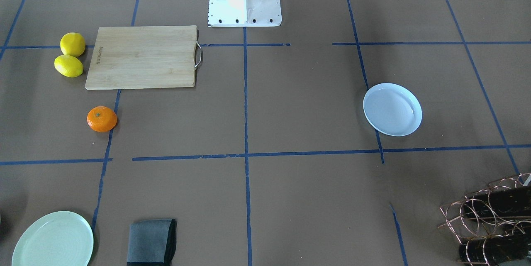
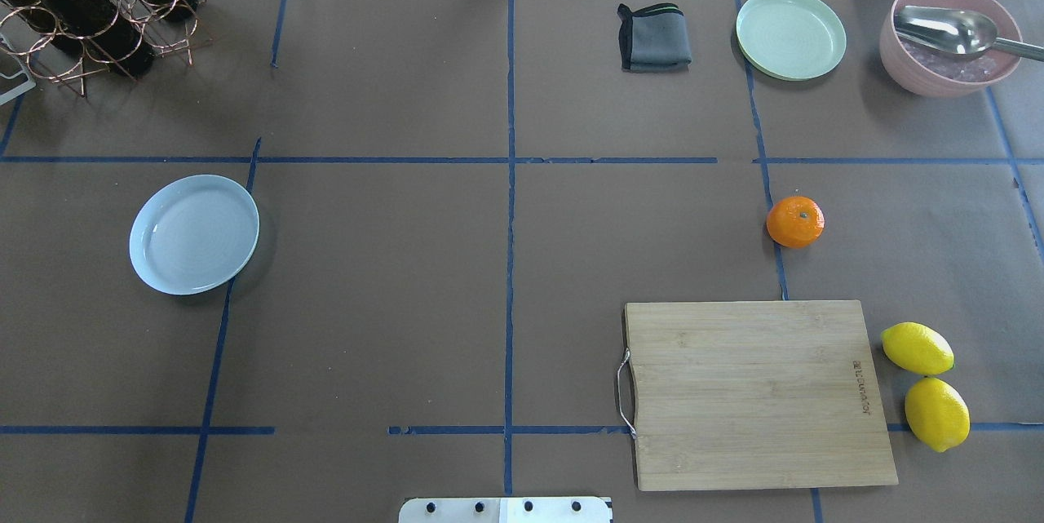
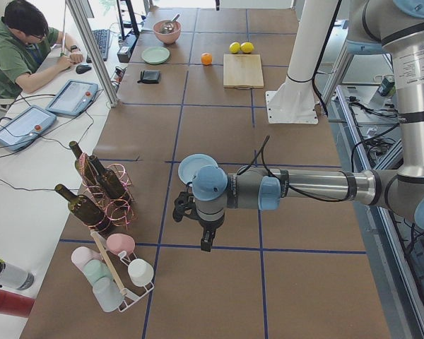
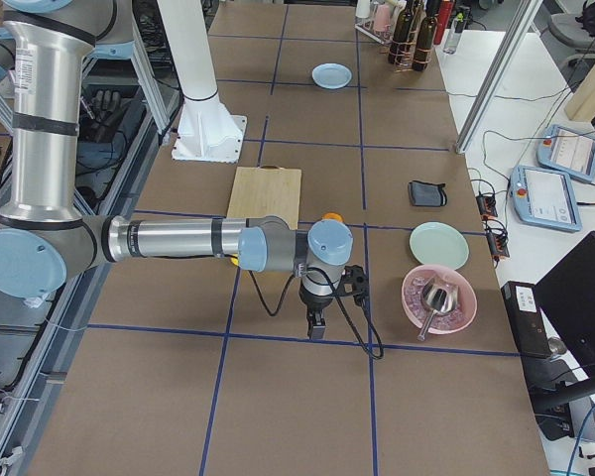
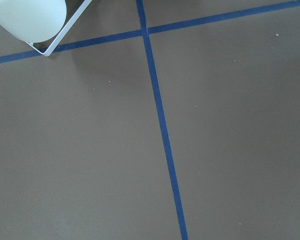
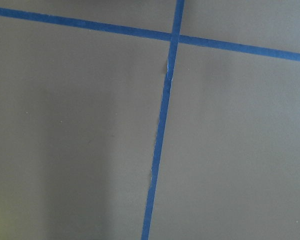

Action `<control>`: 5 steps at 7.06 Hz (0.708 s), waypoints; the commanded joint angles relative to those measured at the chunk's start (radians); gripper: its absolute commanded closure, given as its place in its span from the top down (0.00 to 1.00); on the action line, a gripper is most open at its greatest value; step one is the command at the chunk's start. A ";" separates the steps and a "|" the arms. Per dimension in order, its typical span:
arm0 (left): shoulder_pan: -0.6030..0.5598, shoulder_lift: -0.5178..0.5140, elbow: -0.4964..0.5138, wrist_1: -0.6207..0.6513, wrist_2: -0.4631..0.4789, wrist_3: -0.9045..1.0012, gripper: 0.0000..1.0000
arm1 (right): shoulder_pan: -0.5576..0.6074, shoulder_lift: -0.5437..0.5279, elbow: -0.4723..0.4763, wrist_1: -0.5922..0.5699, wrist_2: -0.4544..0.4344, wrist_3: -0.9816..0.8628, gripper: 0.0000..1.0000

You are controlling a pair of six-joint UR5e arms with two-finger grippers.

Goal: Pick orange to plate

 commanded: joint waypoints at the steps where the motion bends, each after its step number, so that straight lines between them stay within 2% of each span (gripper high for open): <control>1: 0.002 0.003 -0.004 -0.002 0.015 0.002 1.00 | 0.000 0.000 0.000 0.000 0.000 0.000 1.00; 5: 0.000 -0.018 -0.021 -0.017 0.035 0.000 1.00 | 0.000 0.015 0.037 0.002 0.000 0.003 1.00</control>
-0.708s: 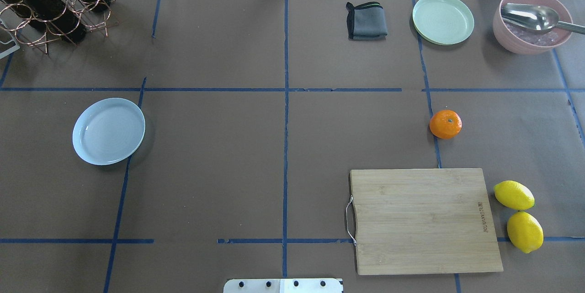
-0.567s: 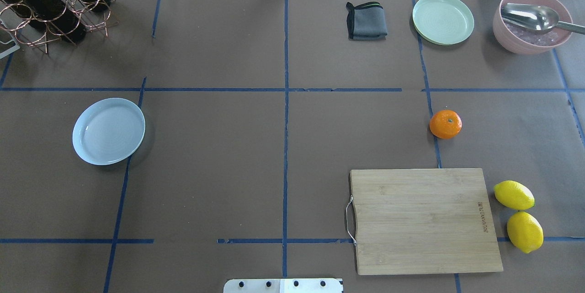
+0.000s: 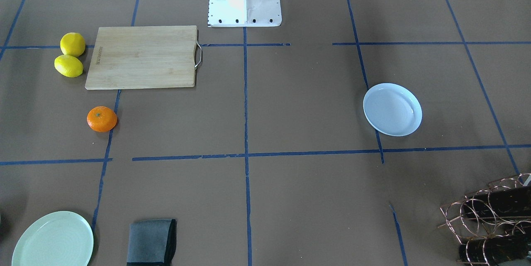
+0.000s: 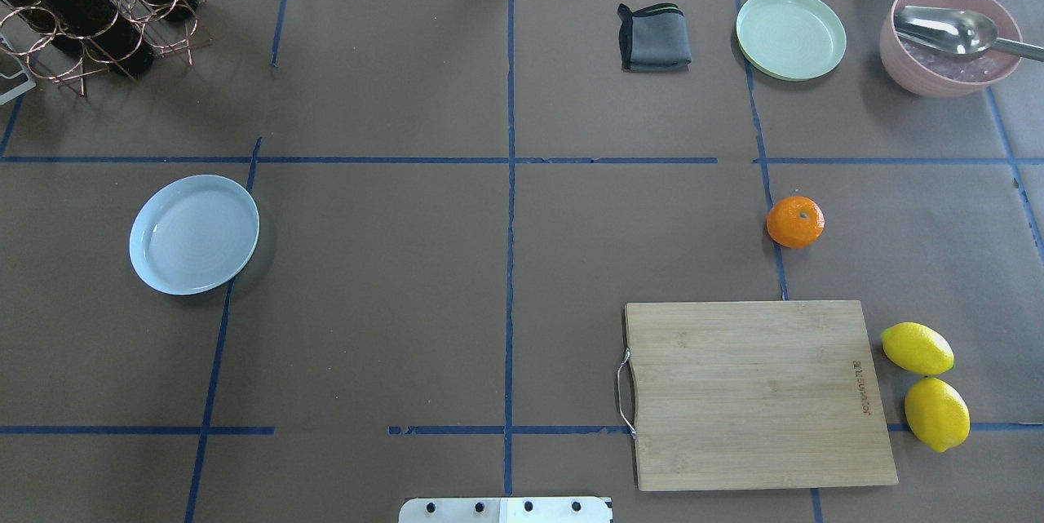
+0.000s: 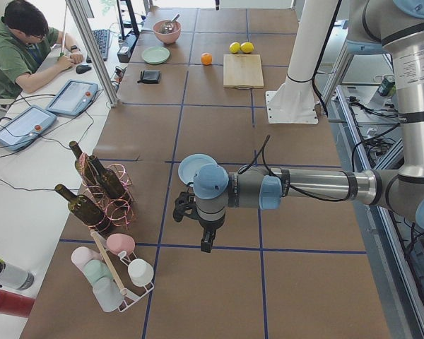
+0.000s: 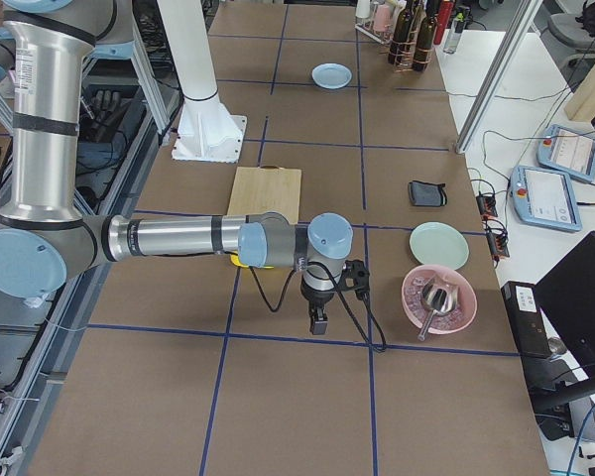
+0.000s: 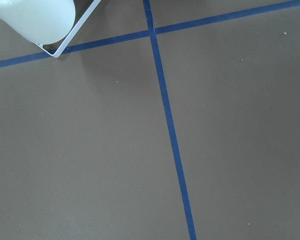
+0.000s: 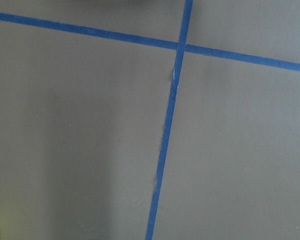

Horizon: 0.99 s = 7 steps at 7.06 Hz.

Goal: Pick orange to plate

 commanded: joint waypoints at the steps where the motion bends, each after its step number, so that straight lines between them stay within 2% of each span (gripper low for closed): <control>1: 0.003 -0.086 0.000 -0.016 0.003 0.000 1.00 | 0.000 0.053 0.013 0.006 -0.003 0.010 1.00; 2: 0.004 -0.187 0.041 -0.025 -0.002 -0.008 1.00 | 0.000 0.099 0.008 0.006 -0.009 0.013 1.00; 3: -0.006 -0.203 0.020 -0.033 -0.009 0.000 1.00 | 0.000 0.148 0.007 0.006 -0.009 0.040 1.00; 4: -0.011 -0.217 -0.007 -0.121 -0.010 -0.006 1.00 | 0.000 0.153 0.013 0.004 0.002 0.101 1.00; 5: -0.011 -0.212 0.009 -0.277 -0.005 -0.027 1.00 | 0.001 0.152 0.022 0.059 0.002 0.106 1.00; 6: -0.011 -0.159 0.020 -0.412 -0.009 -0.031 1.00 | 0.000 0.137 0.006 0.117 0.004 0.108 1.00; 7: 0.004 -0.142 0.034 -0.550 -0.011 -0.038 1.00 | 0.000 0.140 0.005 0.122 0.005 0.111 1.00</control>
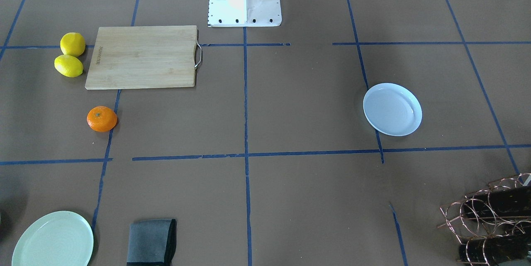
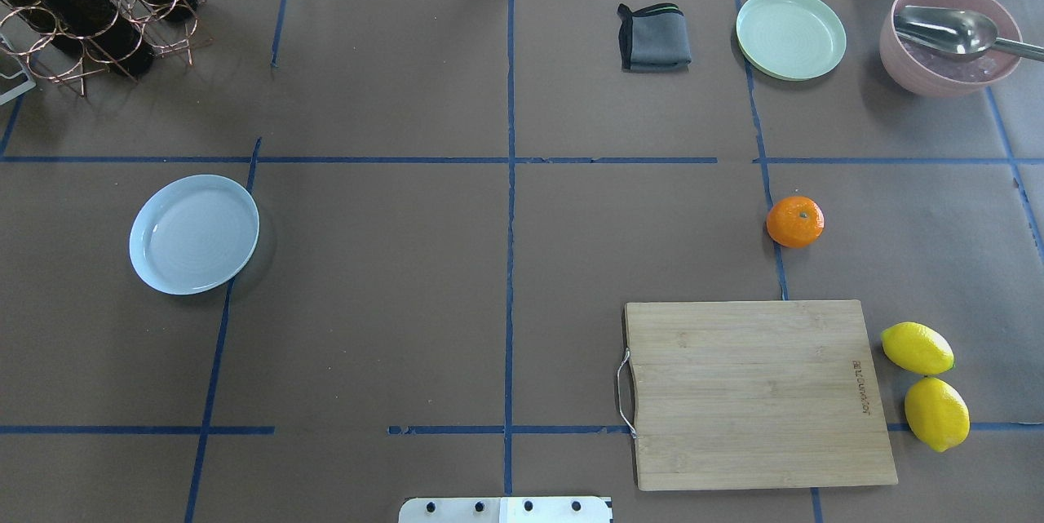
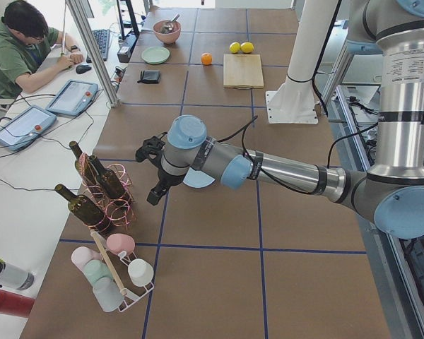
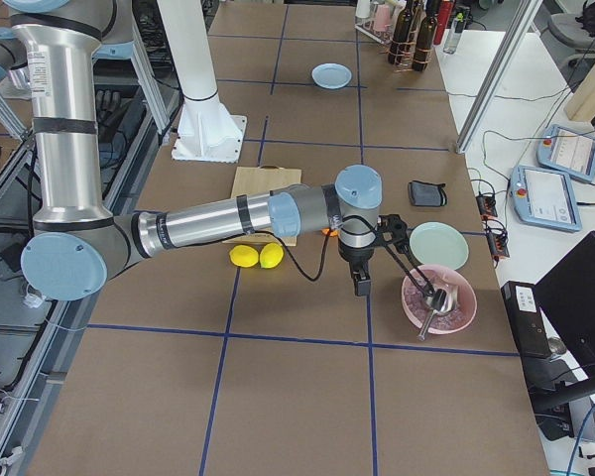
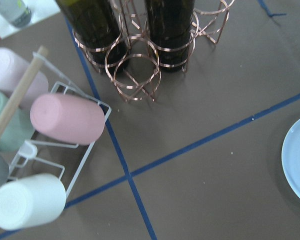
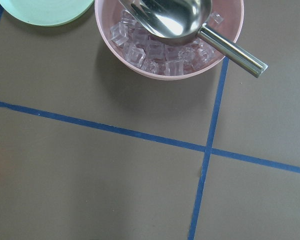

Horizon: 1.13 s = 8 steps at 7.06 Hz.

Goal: Pick orange to plate

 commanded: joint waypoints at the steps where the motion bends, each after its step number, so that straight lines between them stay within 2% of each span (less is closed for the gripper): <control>1: 0.117 0.034 0.040 -0.179 0.010 -0.111 1.00 | 0.000 0.000 -0.007 0.028 0.003 0.059 1.00; 2: 0.175 0.046 0.043 -0.193 0.037 -0.258 1.00 | -0.003 0.001 -0.009 0.028 0.005 0.065 1.00; 3: 0.259 0.051 0.048 -0.252 0.147 -0.437 1.00 | -0.004 -0.002 -0.010 0.028 0.006 0.068 1.00; 5: 0.464 0.051 0.107 -0.462 0.298 -0.834 0.99 | -0.004 -0.003 -0.018 0.028 0.006 0.068 1.00; 6: 0.564 0.051 0.159 -0.571 0.359 -1.003 0.87 | -0.004 -0.003 -0.018 0.028 0.006 0.068 1.00; 7: 0.650 0.051 0.186 -0.639 0.433 -1.134 0.82 | -0.004 -0.005 -0.019 0.028 0.006 0.068 1.00; 8: 0.714 0.049 0.201 -0.667 0.496 -1.217 0.81 | -0.004 -0.005 -0.019 0.028 0.006 0.068 1.00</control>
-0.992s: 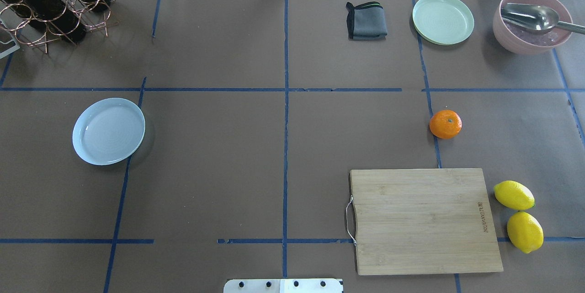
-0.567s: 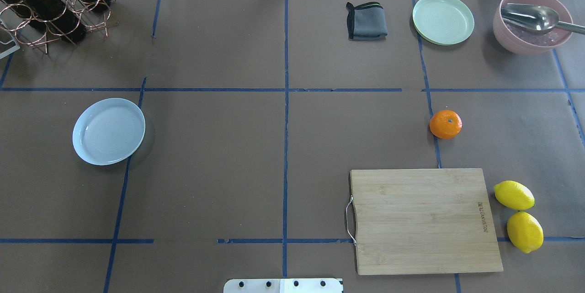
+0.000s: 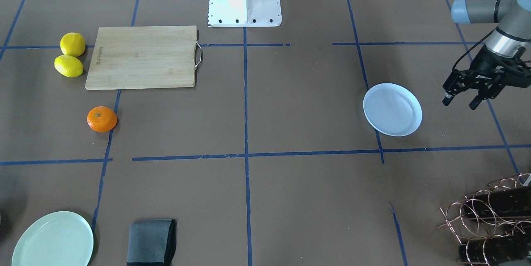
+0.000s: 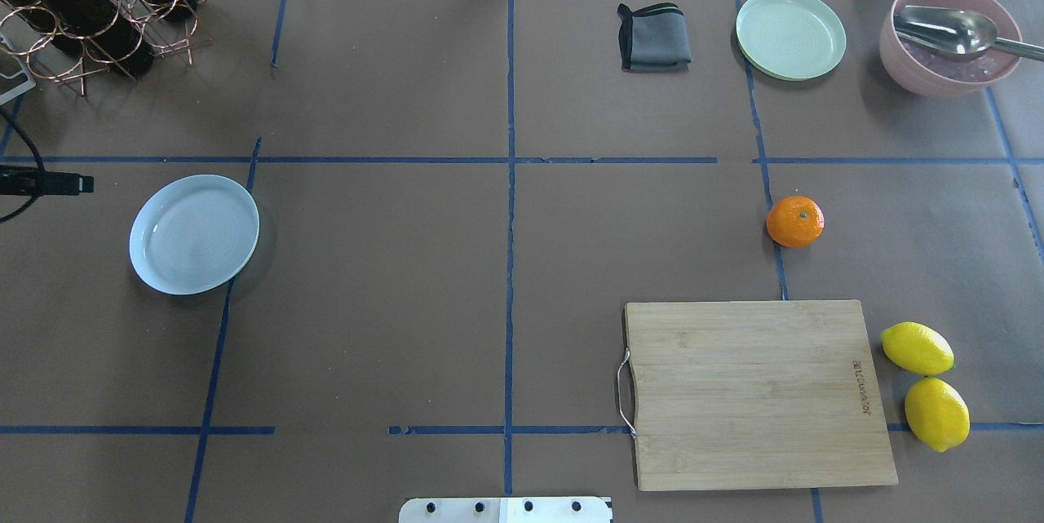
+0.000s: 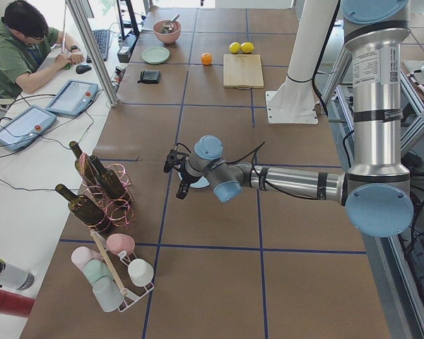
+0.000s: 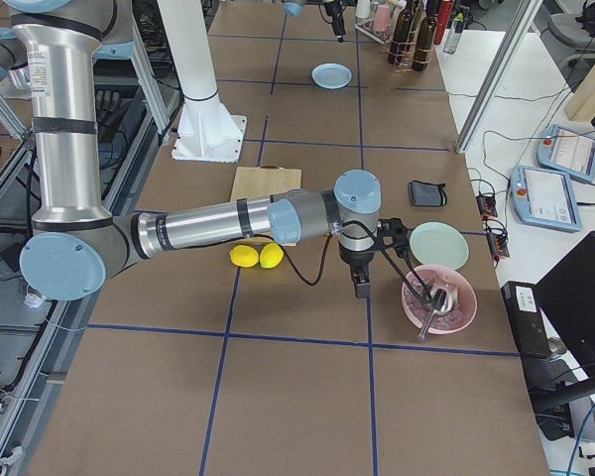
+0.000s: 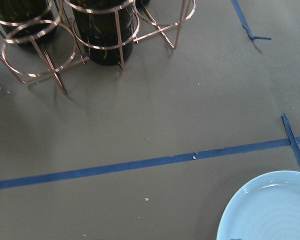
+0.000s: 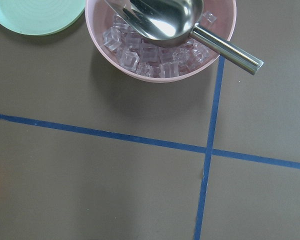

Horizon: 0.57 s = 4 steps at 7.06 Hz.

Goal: Pick orange to plate
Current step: 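Reach the left gripper to the edge of the white plate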

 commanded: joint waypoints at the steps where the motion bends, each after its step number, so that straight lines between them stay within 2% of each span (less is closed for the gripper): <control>1: 0.149 -0.001 0.037 -0.063 0.135 -0.179 0.81 | 0.000 -0.001 -0.002 0.000 0.000 0.000 1.00; 3: 0.181 -0.001 0.046 -0.061 0.149 -0.179 0.79 | 0.002 -0.001 -0.002 0.000 0.000 0.000 1.00; 4: 0.185 -0.003 0.053 -0.061 0.149 -0.179 0.72 | 0.000 -0.001 -0.004 0.000 0.000 0.000 1.00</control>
